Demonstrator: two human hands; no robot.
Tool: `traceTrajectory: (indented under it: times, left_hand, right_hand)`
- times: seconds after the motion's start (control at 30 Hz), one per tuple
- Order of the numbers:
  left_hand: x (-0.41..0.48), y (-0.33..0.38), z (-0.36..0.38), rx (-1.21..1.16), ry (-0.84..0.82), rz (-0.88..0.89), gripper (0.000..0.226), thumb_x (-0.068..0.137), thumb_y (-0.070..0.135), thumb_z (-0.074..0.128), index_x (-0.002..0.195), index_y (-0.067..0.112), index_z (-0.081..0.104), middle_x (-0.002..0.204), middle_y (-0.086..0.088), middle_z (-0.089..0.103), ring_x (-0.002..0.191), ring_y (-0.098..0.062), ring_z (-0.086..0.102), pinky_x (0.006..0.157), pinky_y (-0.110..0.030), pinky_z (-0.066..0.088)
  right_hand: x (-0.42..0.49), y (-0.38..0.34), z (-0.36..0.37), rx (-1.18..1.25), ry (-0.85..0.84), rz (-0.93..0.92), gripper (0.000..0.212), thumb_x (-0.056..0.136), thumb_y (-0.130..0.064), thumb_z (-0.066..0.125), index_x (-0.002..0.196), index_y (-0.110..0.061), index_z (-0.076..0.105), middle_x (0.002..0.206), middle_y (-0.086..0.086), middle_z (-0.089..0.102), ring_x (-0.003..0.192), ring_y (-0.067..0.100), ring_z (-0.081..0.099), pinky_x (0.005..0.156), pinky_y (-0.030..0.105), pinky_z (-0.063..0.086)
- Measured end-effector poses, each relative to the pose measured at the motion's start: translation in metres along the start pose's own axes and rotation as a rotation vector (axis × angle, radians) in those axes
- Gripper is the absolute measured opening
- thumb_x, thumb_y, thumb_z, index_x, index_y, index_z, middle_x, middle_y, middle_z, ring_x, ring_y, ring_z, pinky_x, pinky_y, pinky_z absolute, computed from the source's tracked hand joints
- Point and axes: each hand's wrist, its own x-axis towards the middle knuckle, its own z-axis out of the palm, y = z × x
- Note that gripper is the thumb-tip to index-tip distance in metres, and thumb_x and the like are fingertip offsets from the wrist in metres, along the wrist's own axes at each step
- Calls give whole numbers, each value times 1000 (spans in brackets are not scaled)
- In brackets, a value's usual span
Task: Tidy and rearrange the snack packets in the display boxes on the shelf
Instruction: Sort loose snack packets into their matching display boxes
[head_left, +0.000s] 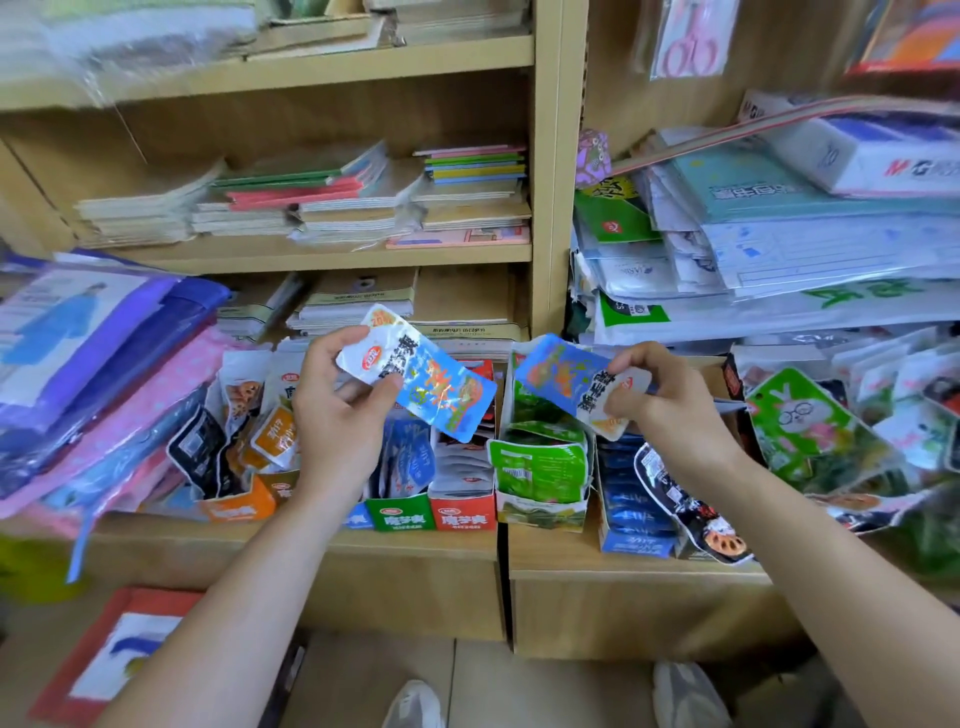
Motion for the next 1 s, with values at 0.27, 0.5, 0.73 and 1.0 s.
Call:
traceTrajectory:
  times: [0.27, 0.5, 0.73, 1.0]
  left_hand:
    - [8, 2, -37, -76, 146, 26, 37, 88, -7, 66, 113, 21, 63, 108, 4, 75, 99, -14, 70, 87, -31, 53]
    - [-9, 0, -99, 13, 242, 17, 20, 91, -6, 64, 108, 2, 60, 88, 13, 73, 85, -4, 68, 80, -25, 53]
    - [-27, -10, -155, 38, 282, -25, 28, 93, -8, 61, 108, 15, 63, 108, -3, 73, 98, -8, 69, 84, -23, 52]
    - [-18, -28, -177, 50, 310, -57, 32, 88, -2, 67, 103, 27, 68, 107, -5, 75, 98, -17, 70, 89, -37, 55]
  right_hand:
    - [-11, -5, 13, 133, -41, -127, 39, 90, 2, 66, 120, -21, 58, 109, 8, 68, 90, 23, 72, 70, 40, 60]
    - [-6, -7, 54, 265, -61, -35, 14, 91, -4, 66, 96, -14, 73, 95, 9, 76, 90, 29, 71, 85, 43, 55]
    - [-18, -15, 101, 5, -187, -195, 10, 94, -9, 65, 100, -3, 71, 81, 4, 72, 65, 9, 64, 59, 26, 55]
    - [-10, -11, 134, -142, -201, -266, 13, 96, -22, 65, 100, -10, 69, 87, 16, 73, 65, 27, 73, 62, 49, 60]
